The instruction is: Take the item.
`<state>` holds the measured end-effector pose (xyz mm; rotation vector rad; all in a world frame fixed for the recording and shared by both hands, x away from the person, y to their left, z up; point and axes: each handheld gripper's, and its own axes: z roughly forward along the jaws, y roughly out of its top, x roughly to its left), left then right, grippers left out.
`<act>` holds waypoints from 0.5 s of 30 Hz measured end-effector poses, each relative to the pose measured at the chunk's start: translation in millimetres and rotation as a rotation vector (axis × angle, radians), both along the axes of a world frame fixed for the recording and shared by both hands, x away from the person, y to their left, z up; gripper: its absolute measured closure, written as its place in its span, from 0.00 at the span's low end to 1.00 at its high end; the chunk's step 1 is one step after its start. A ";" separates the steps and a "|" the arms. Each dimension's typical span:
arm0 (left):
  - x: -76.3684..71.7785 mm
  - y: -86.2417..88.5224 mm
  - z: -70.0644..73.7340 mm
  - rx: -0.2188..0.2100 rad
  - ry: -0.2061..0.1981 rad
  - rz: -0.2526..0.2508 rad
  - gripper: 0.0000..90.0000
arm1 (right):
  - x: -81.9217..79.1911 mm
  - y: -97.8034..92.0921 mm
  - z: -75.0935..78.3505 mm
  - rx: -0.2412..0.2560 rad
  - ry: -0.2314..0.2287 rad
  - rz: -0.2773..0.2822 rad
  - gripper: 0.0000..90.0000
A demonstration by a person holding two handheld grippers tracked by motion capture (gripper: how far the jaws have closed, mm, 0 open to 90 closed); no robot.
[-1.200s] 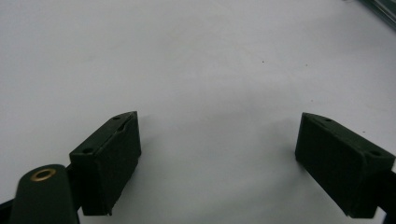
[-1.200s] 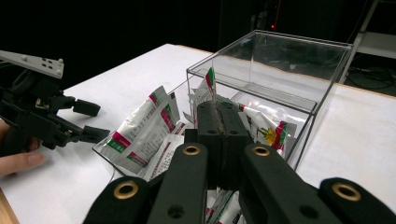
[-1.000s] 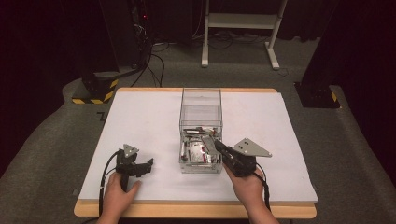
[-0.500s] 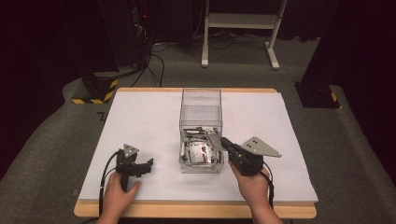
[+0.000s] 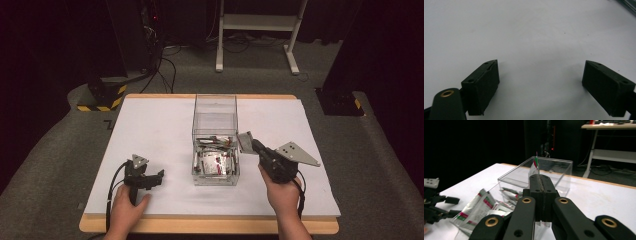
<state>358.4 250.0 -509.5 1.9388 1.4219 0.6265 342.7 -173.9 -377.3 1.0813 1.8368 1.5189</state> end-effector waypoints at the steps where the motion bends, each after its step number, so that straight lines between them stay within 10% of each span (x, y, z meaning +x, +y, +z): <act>1: 0.0 0.0 0.0 0.000 0.000 0.000 0.16 | 0.7 -2.3 0.2 0.002 0.001 -0.007 1.00; 15: 0.0 0.0 0.0 0.000 0.000 0.000 0.16 | 17.5 -20.6 -14.4 -0.027 0.024 -0.102 1.00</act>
